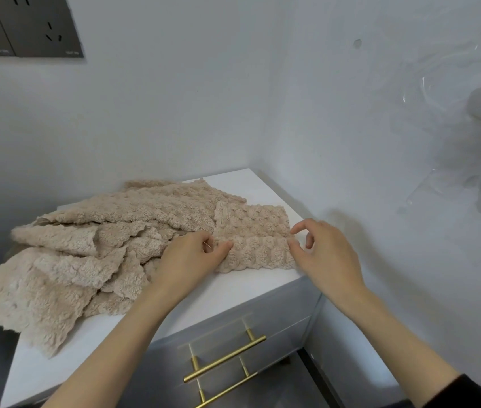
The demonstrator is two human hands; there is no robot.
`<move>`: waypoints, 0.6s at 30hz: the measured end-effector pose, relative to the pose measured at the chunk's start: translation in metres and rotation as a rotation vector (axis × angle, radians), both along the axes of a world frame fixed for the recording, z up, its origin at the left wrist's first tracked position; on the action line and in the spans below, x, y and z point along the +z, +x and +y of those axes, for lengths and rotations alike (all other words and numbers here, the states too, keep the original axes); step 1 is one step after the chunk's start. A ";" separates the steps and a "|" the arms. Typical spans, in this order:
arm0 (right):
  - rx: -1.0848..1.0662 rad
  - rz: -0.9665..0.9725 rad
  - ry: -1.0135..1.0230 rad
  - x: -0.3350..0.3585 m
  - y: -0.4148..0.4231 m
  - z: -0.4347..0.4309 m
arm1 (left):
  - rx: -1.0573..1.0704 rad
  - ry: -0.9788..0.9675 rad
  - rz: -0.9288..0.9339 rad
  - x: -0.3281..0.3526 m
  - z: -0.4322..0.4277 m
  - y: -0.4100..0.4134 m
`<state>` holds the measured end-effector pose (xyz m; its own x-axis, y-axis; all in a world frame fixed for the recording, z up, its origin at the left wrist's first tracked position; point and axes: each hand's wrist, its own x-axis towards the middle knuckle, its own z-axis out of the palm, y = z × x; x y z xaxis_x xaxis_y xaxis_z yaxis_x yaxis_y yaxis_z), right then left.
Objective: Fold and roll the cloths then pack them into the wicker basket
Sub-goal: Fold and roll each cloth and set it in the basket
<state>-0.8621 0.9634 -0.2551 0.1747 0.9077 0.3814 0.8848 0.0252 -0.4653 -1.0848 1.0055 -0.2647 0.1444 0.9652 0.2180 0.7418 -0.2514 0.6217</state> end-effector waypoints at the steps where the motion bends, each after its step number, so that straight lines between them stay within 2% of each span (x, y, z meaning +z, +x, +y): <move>1: 0.027 -0.106 0.088 0.001 -0.003 -0.002 | 0.006 0.003 0.001 -0.001 0.001 0.000; 4: 0.262 -0.316 0.317 0.002 -0.020 -0.010 | 0.023 0.001 0.005 -0.002 0.003 0.001; 7: 0.443 -0.450 0.311 -0.004 -0.037 -0.018 | 0.026 0.008 0.003 -0.003 0.006 0.001; 9: 0.469 -0.504 0.252 -0.007 -0.041 -0.019 | 0.019 0.014 0.011 -0.003 0.006 0.000; 14: 0.443 -0.499 0.117 -0.010 -0.037 -0.017 | 0.051 0.018 0.071 -0.002 0.006 0.002; 18: 0.395 -0.417 0.037 -0.008 -0.019 -0.015 | 0.078 0.022 0.123 -0.001 0.006 0.005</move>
